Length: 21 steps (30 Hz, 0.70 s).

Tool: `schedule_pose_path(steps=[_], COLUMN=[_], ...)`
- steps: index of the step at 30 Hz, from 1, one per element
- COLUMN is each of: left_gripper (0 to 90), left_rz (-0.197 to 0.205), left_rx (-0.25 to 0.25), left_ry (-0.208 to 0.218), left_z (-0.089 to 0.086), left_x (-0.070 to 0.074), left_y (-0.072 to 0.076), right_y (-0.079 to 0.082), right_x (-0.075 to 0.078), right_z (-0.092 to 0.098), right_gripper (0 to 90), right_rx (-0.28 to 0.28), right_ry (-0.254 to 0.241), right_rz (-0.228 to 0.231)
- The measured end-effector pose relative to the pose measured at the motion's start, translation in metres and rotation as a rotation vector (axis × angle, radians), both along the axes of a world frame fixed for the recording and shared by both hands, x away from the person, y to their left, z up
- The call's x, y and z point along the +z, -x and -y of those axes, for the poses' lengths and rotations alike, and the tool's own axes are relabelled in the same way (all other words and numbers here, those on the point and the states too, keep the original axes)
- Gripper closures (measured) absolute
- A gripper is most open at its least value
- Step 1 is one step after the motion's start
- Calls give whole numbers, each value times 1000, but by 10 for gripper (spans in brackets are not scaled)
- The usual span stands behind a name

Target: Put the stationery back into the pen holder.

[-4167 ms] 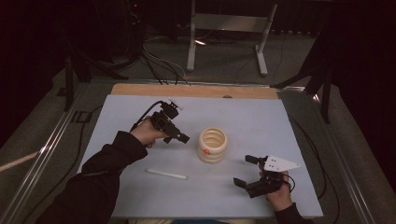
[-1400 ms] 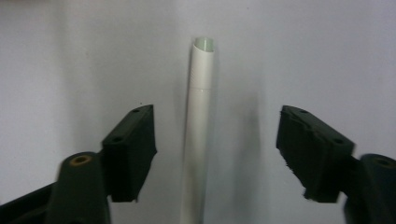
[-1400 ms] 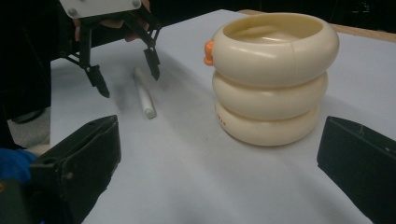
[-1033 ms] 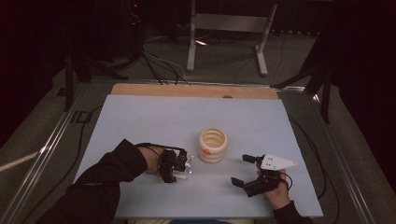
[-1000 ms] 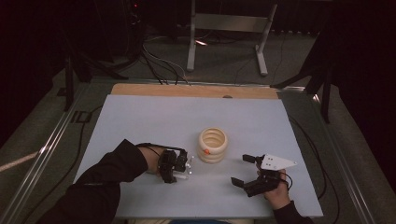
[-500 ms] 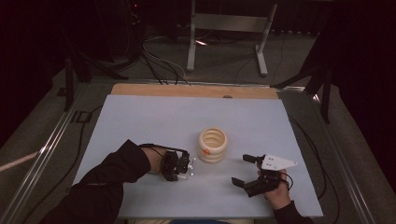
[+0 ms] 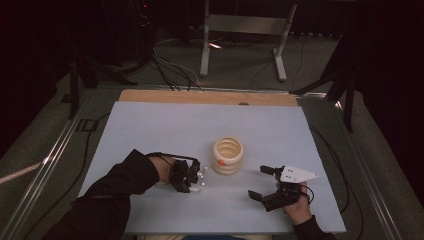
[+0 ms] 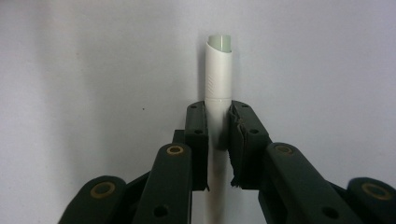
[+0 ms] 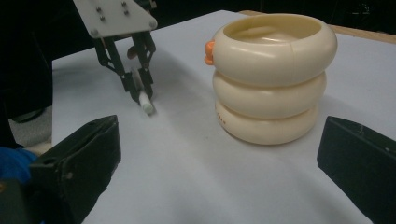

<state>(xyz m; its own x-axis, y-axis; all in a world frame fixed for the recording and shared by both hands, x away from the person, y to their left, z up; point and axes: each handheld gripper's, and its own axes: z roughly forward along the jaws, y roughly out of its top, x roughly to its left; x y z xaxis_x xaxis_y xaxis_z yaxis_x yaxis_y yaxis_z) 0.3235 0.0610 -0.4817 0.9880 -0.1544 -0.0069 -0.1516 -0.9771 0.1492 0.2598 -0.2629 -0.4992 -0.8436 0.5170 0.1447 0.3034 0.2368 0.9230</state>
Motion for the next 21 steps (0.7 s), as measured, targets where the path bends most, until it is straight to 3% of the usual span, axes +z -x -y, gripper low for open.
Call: schedule_pose_path(steps=[12,21], left_gripper=[794,794], left_rz=[15,19], left_rx=[45,124], left_ry=[101,199], left_z=[-16,-25], left_x=[29,45], left_y=[-8,-16], right_y=[0,0], right_x=[0,0], right_z=[0,0], right_gripper=[0,0], right_rx=[-1,-2], right_ry=[-1,-1], right_rz=[1,1])
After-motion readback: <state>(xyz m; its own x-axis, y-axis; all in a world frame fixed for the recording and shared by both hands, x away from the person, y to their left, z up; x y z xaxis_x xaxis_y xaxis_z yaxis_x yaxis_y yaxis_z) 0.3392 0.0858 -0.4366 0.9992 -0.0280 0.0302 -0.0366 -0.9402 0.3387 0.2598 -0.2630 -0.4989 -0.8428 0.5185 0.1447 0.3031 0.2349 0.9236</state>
